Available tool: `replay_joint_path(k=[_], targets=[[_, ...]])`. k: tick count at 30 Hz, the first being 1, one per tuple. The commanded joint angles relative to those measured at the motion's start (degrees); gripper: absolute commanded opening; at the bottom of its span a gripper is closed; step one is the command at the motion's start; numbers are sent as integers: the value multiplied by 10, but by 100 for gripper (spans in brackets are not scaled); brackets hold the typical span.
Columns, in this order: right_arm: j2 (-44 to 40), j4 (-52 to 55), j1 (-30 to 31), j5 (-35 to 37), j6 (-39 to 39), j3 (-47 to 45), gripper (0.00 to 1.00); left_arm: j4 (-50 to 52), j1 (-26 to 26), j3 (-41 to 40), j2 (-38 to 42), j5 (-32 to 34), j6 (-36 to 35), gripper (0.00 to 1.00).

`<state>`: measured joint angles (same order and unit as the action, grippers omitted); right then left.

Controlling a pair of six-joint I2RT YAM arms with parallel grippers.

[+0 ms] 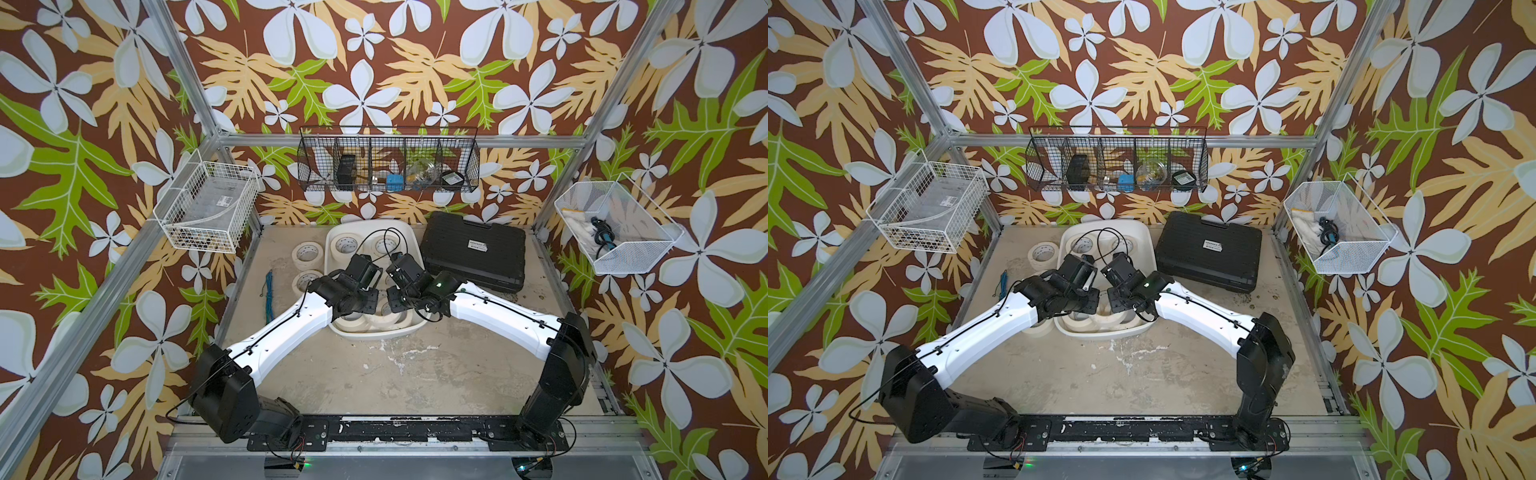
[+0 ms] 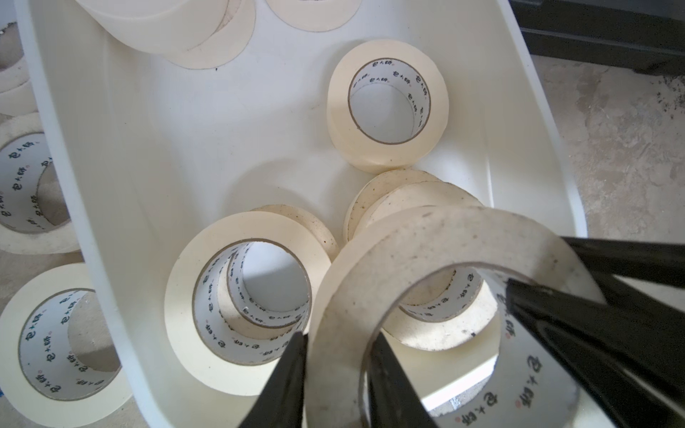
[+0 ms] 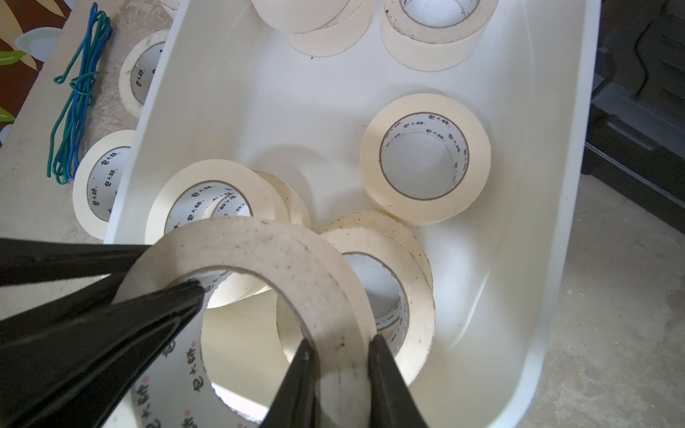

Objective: Take out the art tape in the storage box
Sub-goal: Pick up the art tape from the storage box, then place the art tape at the center of the board.

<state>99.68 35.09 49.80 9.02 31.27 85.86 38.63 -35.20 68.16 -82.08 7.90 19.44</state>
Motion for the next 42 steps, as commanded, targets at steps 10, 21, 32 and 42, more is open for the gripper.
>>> replay_joint_path(k=[10, 21, 32, 42], targets=[[-42, -40, 3, -11, -6, -16, 41, 18, 0, -30, 50, 23, 49, 21], [-85, -56, -5, 8, -44, -18, 52, 84, 33, -105, 195, 96, 167, 20], [-95, -72, -30, -14, -45, -56, 51, 199, 152, -168, 275, 135, 180, 16], [-103, -68, -48, -25, -48, -66, 51, 220, 178, -184, 304, 114, 209, 3]])
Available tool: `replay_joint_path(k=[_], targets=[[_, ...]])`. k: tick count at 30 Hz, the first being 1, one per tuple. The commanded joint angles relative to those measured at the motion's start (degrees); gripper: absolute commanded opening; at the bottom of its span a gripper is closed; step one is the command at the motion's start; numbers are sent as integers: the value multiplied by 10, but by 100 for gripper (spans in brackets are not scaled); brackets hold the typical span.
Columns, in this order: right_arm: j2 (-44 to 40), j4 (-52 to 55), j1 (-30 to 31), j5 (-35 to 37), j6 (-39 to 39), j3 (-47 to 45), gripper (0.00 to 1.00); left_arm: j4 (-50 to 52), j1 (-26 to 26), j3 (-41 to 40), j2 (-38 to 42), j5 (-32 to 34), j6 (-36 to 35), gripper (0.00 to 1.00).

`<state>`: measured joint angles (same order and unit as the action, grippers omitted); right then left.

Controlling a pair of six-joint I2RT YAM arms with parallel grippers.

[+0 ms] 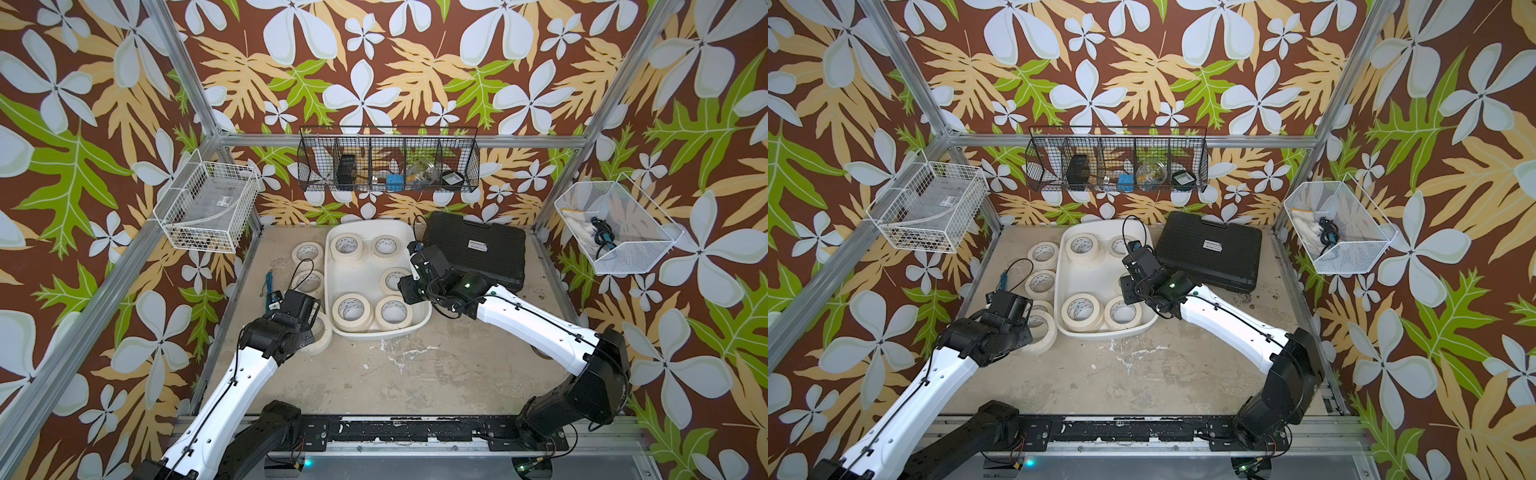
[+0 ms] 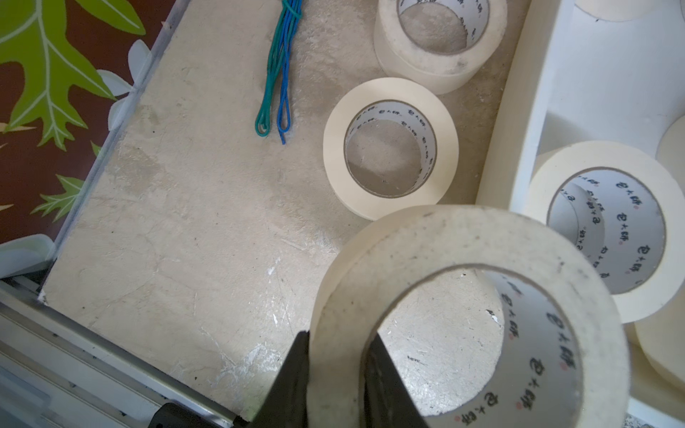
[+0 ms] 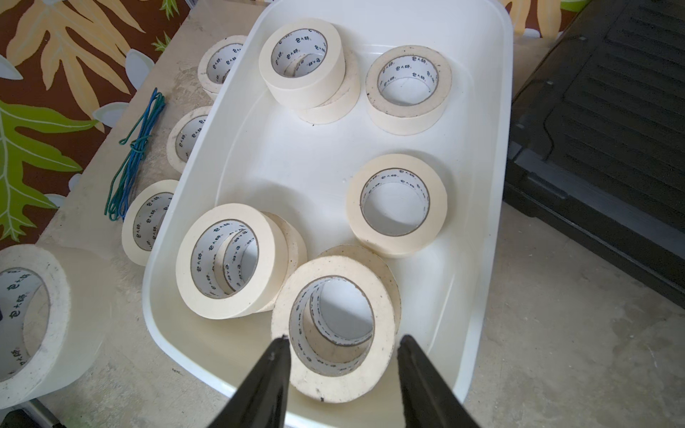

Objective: Take out the art tape in the storage box
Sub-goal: Place the art tape at the center of the board.

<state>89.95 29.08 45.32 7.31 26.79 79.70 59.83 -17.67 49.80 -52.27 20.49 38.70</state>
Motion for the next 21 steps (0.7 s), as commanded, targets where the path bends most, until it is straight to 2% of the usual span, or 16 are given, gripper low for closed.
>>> replay_joint_path(k=[1, 4, 7, 10, 12, 21], targets=[[-7, -8, -6, -9, -2, -6, 51, 7, 3, -5, 9, -18, 23, 2], [-9, -11, -10, -15, -1, -12, 51, 6, 3, -26, 5, -38, 58, 0], [-8, -12, -12, -24, 1, -14, 51, 6, 2, -49, -5, -35, 127, 0], [-6, -13, -13, -29, 3, -14, 51, 32, 2, -64, -11, 1, 231, 0], [-6, -12, -13, -31, 3, -14, 51, 39, 3, -70, -6, 18, 269, 0], [-2, -13, -15, -37, 2, -19, 51, -22, 2, -142, -16, 24, 324, 0]])
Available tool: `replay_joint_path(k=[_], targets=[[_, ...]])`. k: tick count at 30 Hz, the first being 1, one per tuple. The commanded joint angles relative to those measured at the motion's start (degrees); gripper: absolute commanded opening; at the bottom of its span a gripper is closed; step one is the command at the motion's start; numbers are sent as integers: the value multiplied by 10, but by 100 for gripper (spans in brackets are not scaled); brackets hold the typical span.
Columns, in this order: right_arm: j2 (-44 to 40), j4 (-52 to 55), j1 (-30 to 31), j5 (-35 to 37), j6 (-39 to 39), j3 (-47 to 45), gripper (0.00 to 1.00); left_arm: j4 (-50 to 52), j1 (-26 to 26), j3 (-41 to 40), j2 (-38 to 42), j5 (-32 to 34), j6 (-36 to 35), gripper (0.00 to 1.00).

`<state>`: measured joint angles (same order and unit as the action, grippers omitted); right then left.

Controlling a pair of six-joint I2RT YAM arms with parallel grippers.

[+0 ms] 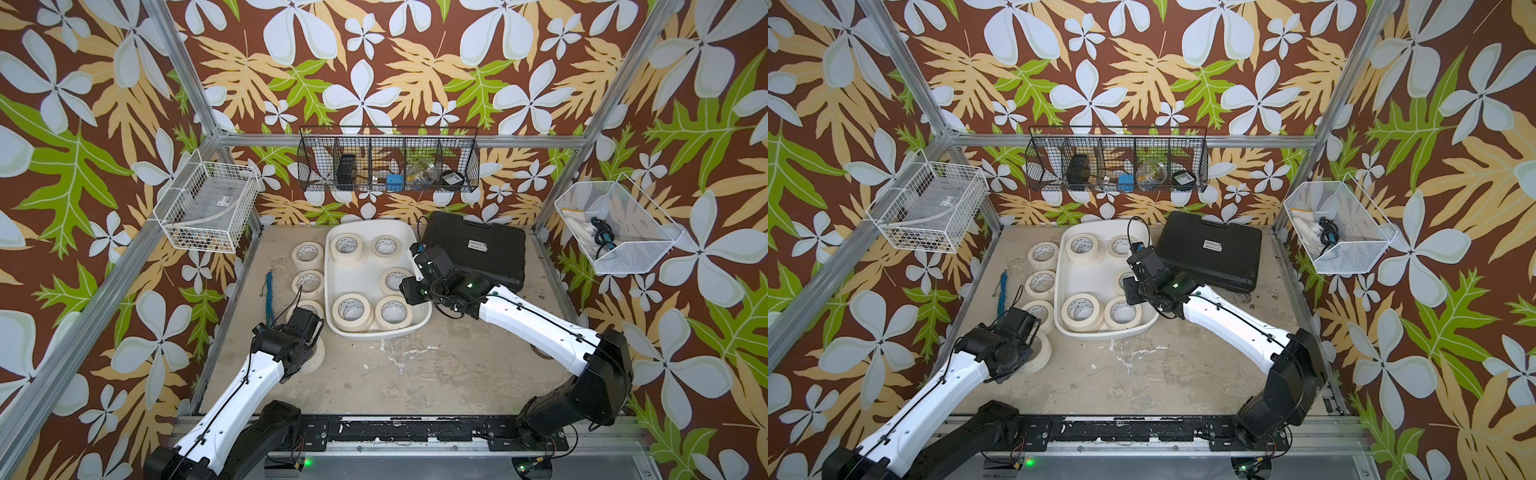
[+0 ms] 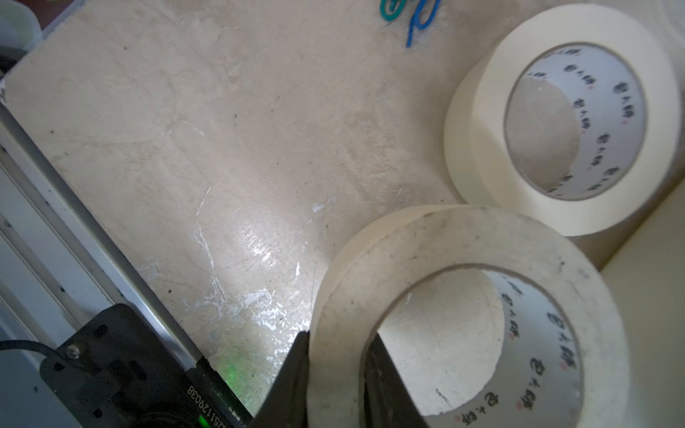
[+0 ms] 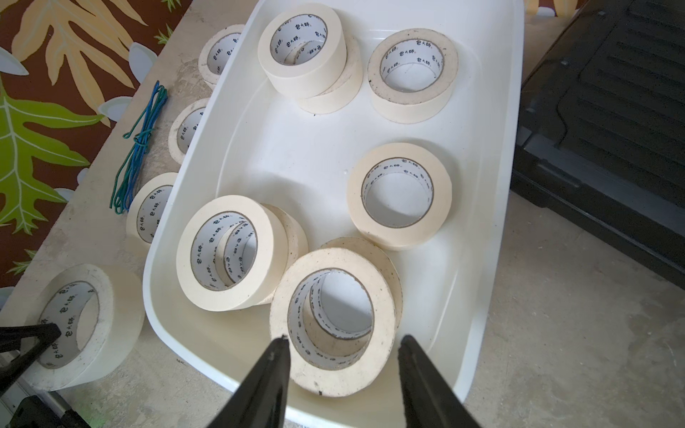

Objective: Take out the art tape in the storage box
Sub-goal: Place the art tape at the center of the board.

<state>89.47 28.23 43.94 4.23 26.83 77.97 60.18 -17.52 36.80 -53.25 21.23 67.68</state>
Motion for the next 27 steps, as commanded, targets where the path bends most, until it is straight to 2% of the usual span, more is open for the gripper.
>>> replay_joint_path(k=[1, 8, 12, 24, 27], targets=[[2, -7, -2, -7, 0, -3, 51, -34, 1, -20, -10, 17, 37, 0], [3, -15, -8, -21, 3, -13, 52, -83, 1, -46, -18, 5, 44, 0], [7, -16, -10, -26, 4, -18, 52, -90, 1, -52, -22, 18, 58, 6], [-4, -21, -22, -30, 11, -36, 55, -96, 1, -60, -62, 55, 85, 17], [-6, -23, -24, -32, 11, -41, 55, -106, 1, -66, -72, 55, 89, 23]])
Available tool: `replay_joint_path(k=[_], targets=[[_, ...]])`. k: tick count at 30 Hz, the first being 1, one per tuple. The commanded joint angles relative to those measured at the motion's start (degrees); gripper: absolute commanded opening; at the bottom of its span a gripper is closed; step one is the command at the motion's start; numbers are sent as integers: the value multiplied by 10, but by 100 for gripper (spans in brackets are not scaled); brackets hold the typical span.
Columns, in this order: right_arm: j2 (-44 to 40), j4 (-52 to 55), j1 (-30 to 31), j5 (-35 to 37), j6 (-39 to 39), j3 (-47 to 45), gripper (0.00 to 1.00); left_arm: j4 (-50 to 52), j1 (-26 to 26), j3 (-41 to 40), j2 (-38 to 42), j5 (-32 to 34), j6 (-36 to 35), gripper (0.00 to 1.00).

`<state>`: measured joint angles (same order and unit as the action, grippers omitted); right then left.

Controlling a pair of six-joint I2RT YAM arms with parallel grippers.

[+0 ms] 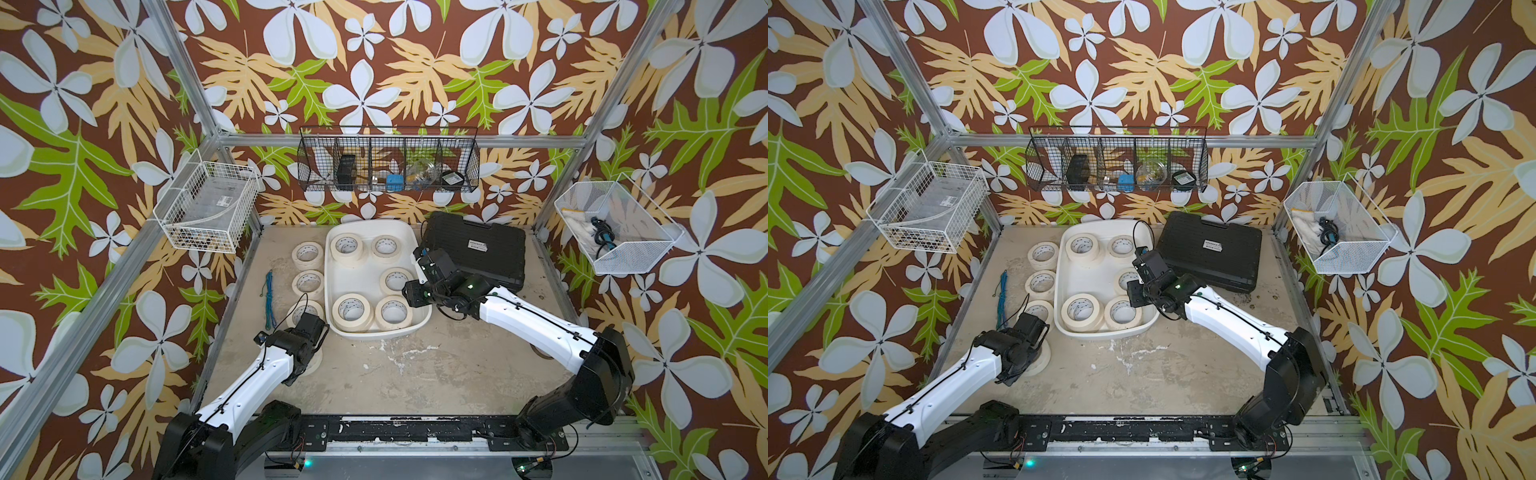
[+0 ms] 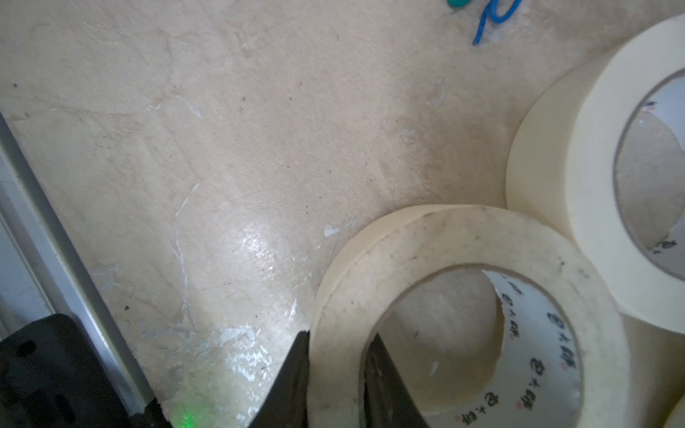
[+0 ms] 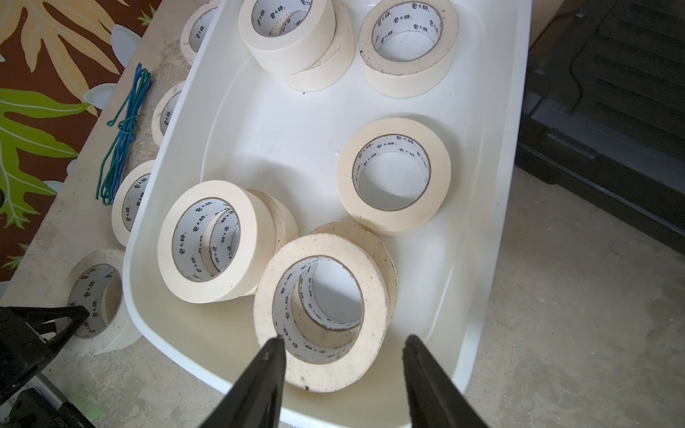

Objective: Take out the art tape in the storage box
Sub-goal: Place the art tape at the center of the board.

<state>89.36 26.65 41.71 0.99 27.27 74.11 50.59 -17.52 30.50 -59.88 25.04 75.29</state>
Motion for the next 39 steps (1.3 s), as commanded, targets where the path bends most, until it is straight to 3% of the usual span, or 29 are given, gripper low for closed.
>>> replay_joint_path(k=[1, 5, 13, 20, 25, 27, 29, 33, 39], targets=[[-5, -8, -2, 1, 6, -3, 55, -13, 1, -6, -9, 18, 14, 27], [-6, -7, -2, 2, 6, -6, 55, -18, 1, -7, -14, 26, 14, 34], [-5, -10, -5, 2, 6, -9, 56, -5, 1, 9, -23, 45, 20, 60], [5, -9, -7, 1, 7, 5, 56, 49, 1, 61, 15, 83, 13, 73], [18, 0, -7, 0, 4, 30, 57, 94, 1, 128, 36, 116, -19, 76], [23, 2, -7, -1, 2, 40, 57, 101, 1, 163, 42, 131, -50, 77], [30, 6, -7, -2, 1, 51, 57, 82, 1, 195, 48, 125, -109, 86], [47, 12, -7, -16, -1, 72, 57, 0, 1, 224, 60, 40, -277, 93], [76, 44, -7, -21, -6, 89, 57, -62, 0, 216, 85, -46, -375, 97]])
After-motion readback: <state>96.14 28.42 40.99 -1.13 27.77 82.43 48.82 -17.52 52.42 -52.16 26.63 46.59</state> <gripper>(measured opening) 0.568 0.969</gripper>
